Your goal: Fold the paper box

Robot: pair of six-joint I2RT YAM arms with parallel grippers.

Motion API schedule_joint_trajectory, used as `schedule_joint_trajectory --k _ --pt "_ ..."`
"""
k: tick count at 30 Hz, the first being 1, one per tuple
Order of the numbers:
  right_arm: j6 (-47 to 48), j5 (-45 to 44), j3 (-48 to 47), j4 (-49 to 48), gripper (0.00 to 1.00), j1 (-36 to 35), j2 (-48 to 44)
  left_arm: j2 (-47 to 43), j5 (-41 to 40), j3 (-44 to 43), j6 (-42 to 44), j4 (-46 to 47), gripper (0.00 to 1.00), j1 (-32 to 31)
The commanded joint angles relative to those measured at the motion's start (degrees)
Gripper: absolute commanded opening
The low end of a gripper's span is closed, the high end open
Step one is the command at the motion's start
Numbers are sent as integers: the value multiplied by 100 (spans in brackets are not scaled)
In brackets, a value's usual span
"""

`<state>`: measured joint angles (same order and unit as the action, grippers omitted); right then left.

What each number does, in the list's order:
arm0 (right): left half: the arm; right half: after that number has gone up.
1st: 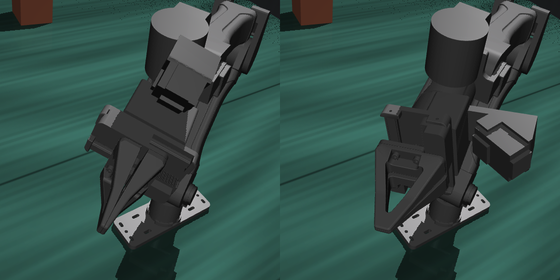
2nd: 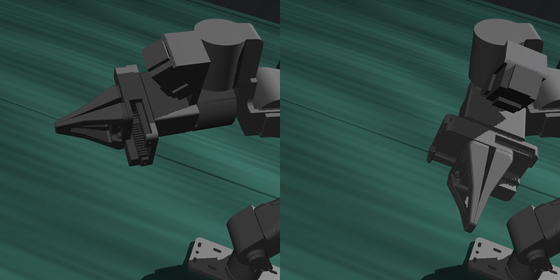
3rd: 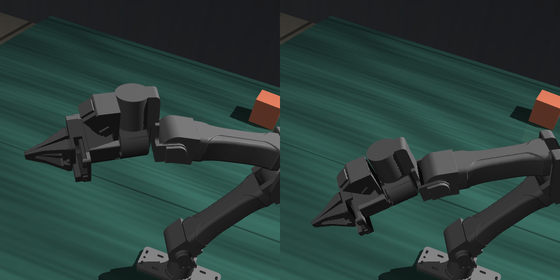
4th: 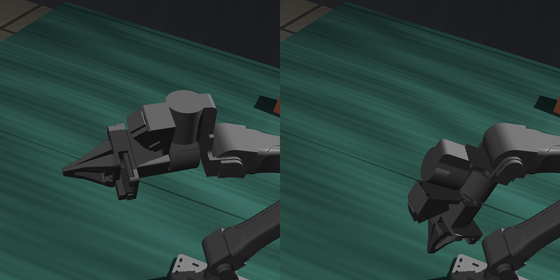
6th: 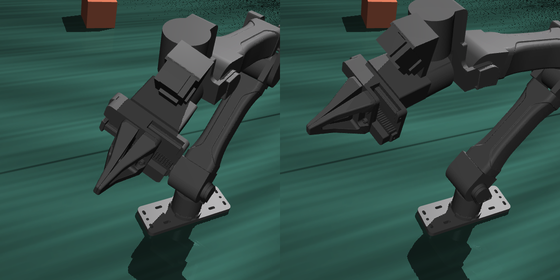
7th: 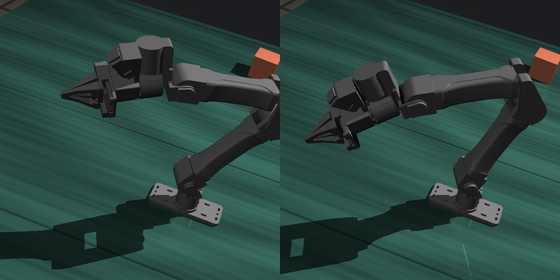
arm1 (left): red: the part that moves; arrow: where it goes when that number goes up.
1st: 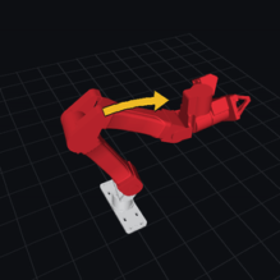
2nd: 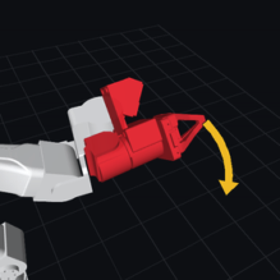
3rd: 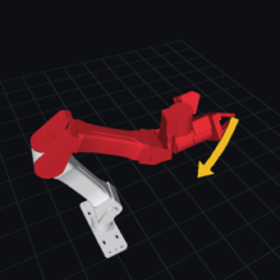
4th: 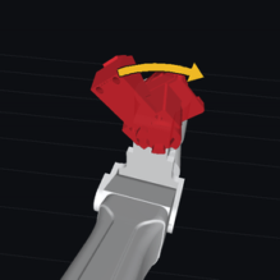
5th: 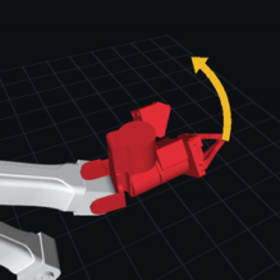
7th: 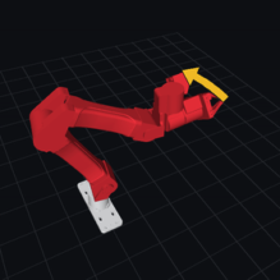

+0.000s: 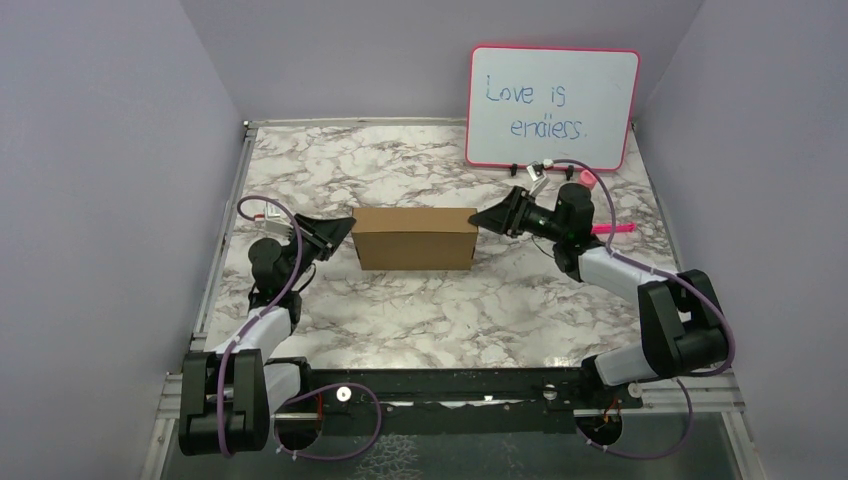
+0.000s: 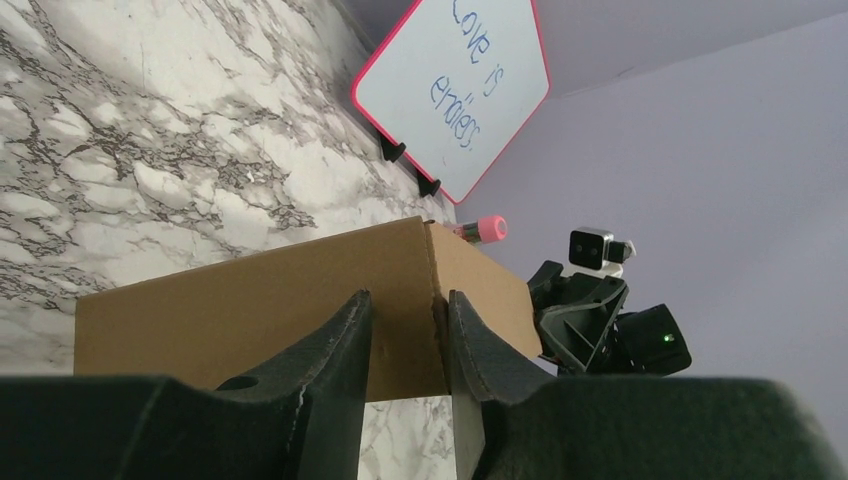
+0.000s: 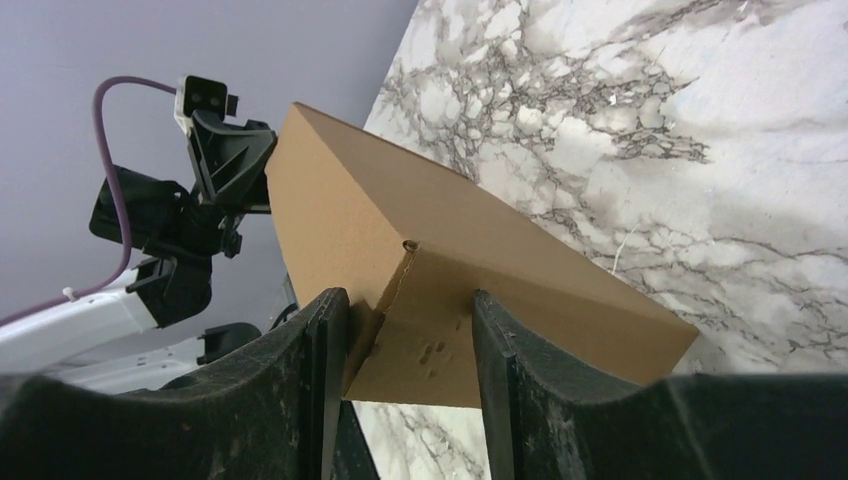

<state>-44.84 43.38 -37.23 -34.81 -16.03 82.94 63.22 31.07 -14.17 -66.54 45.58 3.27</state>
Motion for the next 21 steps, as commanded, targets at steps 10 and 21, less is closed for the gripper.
schedule_joint_trajectory --k 10,21 --pt "155 723 56 937 61 38 -128 331 -181 177 584 -1648 9 43" --pt "167 852 -127 1260 69 34 -594 274 -215 79 637 -1758 9 -34"
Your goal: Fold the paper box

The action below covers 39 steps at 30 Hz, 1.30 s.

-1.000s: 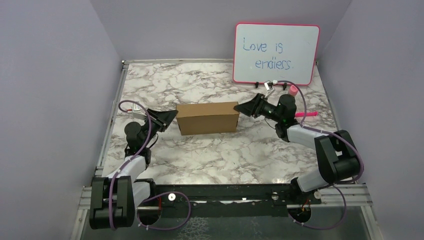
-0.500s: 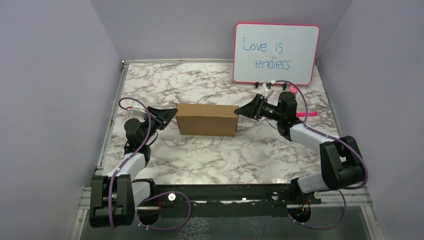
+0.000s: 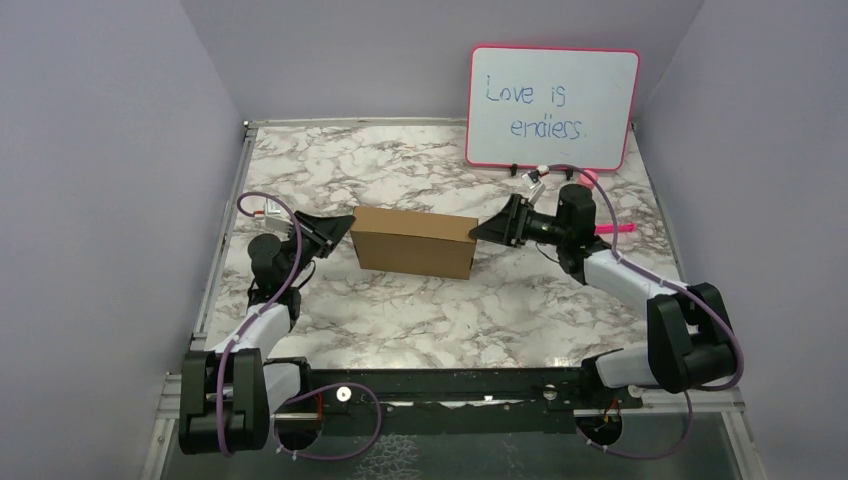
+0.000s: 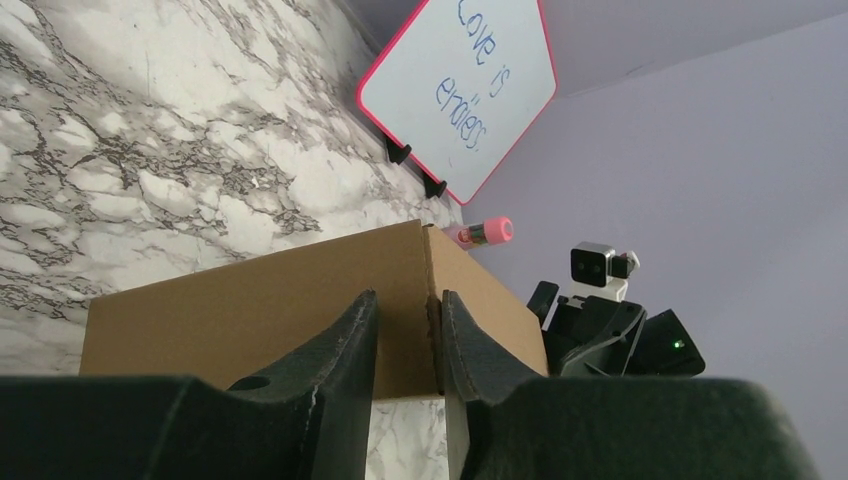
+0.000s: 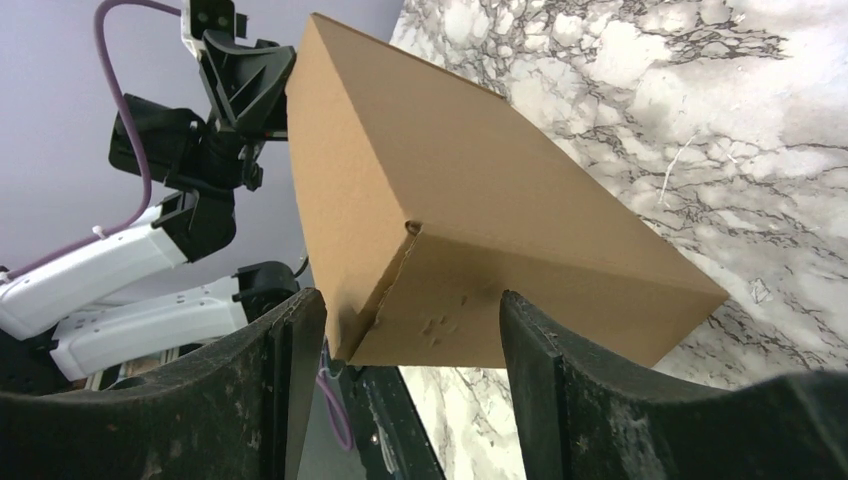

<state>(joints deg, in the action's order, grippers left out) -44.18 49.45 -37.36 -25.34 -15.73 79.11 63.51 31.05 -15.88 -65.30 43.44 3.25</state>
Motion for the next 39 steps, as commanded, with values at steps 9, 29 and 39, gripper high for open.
schedule_joint_trajectory --k 9,29,39 --pt "234 9 126 175 66 11 -40 239 -231 199 581 -1624 10 -78" --pt "651 -434 1373 227 8 127 623 531 -244 19 792 -1729 9 -75" --pt "1228 -490 129 1367 44 130 -179 240 -587 -1446 1902 -3187 33 -73"
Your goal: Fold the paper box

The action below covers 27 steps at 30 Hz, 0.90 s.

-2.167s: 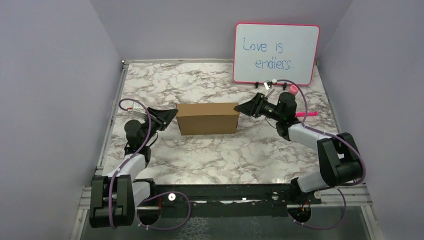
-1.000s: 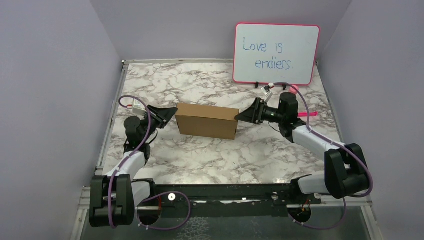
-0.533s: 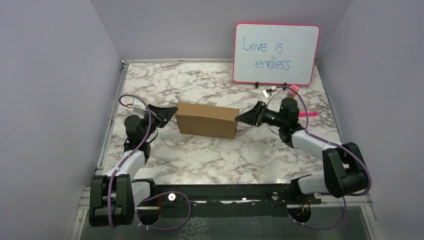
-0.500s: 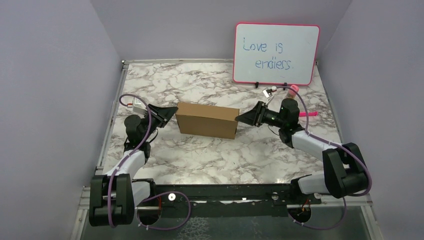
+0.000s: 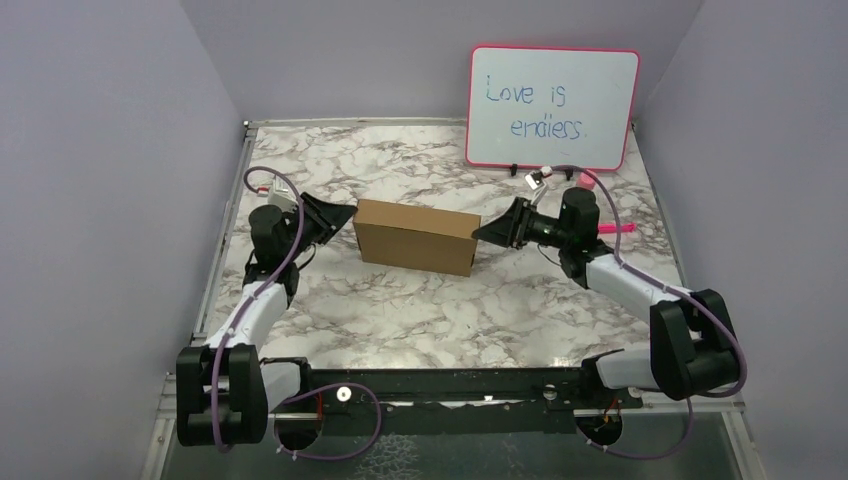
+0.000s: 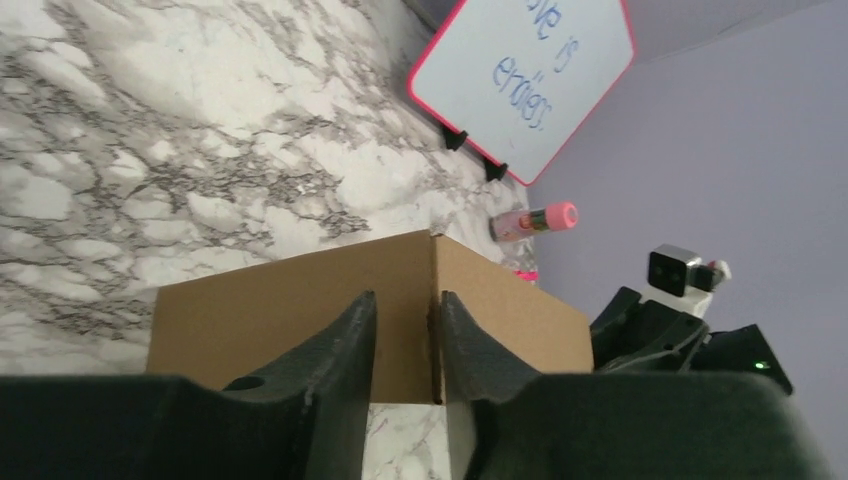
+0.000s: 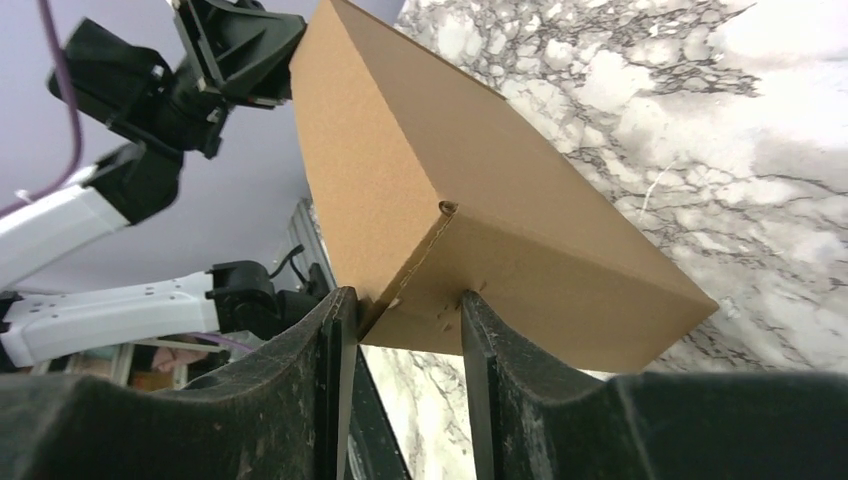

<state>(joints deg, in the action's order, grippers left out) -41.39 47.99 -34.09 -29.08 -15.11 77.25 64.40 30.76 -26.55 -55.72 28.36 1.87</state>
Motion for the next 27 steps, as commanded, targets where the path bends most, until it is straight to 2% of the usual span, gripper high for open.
schedule_joint_trajectory --k 1,7,15,17,21,24,27 --pt "1012 -335 -362 1845 49 70 -15 152 -562 -528 1040 -1782 36 62" --pt "1405 -490 -1151 2526 73 70 -238 205 -621 -1742 2089 -2771 55 66" --pt "2165 -766 -1927 3309 89 -88 -395 78 -1172 -3081 3797 -4196 67 -138" --pt "2473 -828 -2171 3471 99 -286 -269 -63 -1395 -3151 4046 -4375 69 -320" --pt "3301 -1281 -2930 4061 100 -887 61 -543 -2212 -3049 4468 -4555 76 -866" --pt "4007 -1521 -3329 4313 100 -1255 189 -1054 -2962 -2732 4568 -4527 90 -1096" --pt "4873 -1572 -3523 4383 100 -1512 276 -1540 -3661 -2283 4603 -4365 97 -1130"
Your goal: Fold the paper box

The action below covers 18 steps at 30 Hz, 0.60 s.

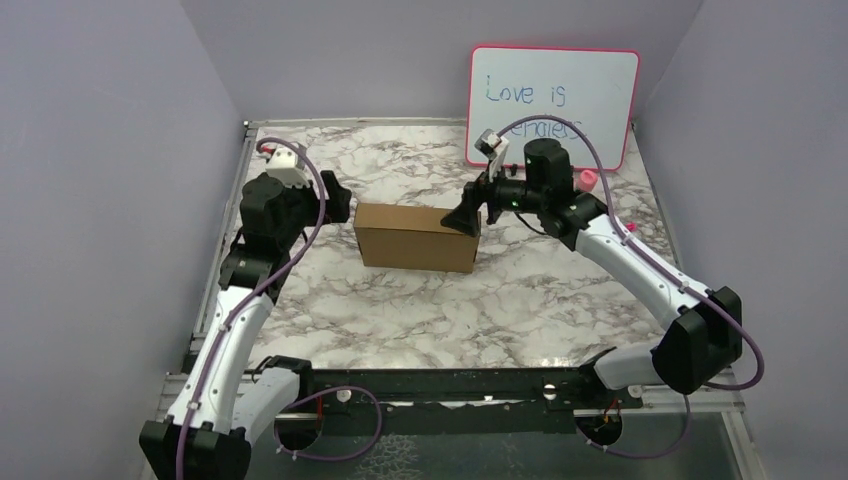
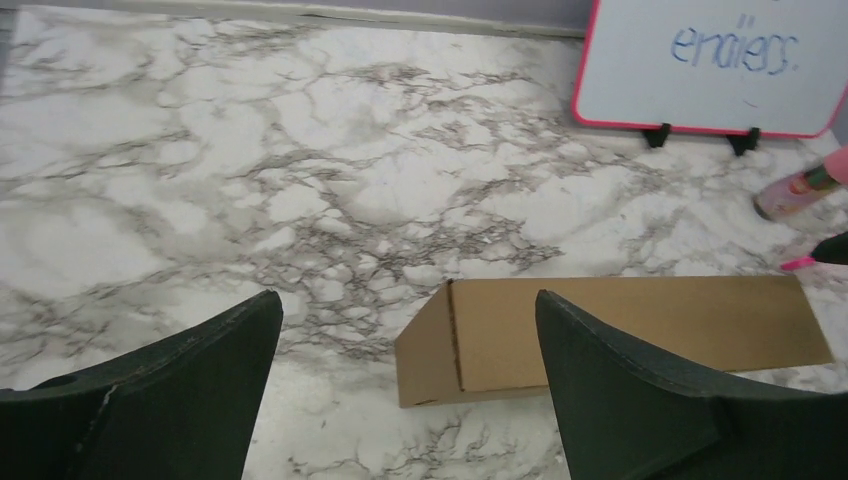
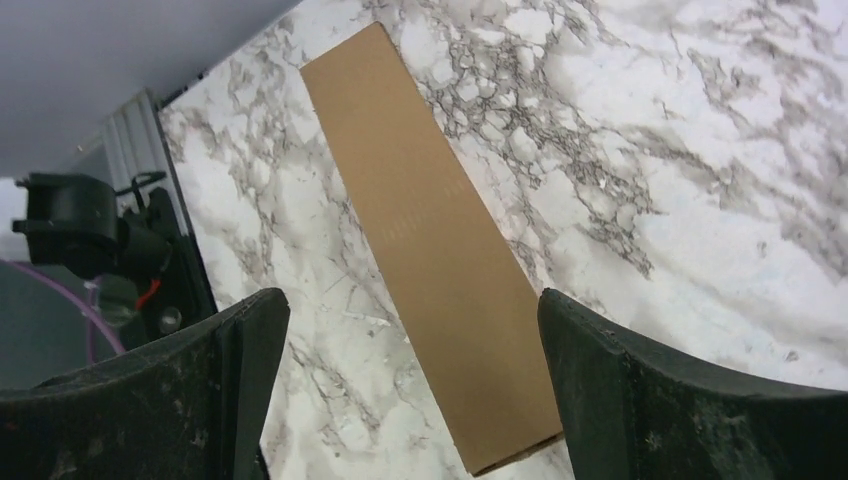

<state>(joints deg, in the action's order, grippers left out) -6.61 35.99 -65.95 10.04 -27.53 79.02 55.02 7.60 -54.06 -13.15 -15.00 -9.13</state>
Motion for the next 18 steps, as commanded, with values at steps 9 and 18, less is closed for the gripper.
schedule_joint_trajectory --k 9,18 --pt "3920 178 -1200 1341 100 -720 647 -976 -2506 962 528 -153 98 -376" --pt "5041 -390 -2170 2649 100 -1222 1571 -1152 -2967 994 567 -221 98 -592"
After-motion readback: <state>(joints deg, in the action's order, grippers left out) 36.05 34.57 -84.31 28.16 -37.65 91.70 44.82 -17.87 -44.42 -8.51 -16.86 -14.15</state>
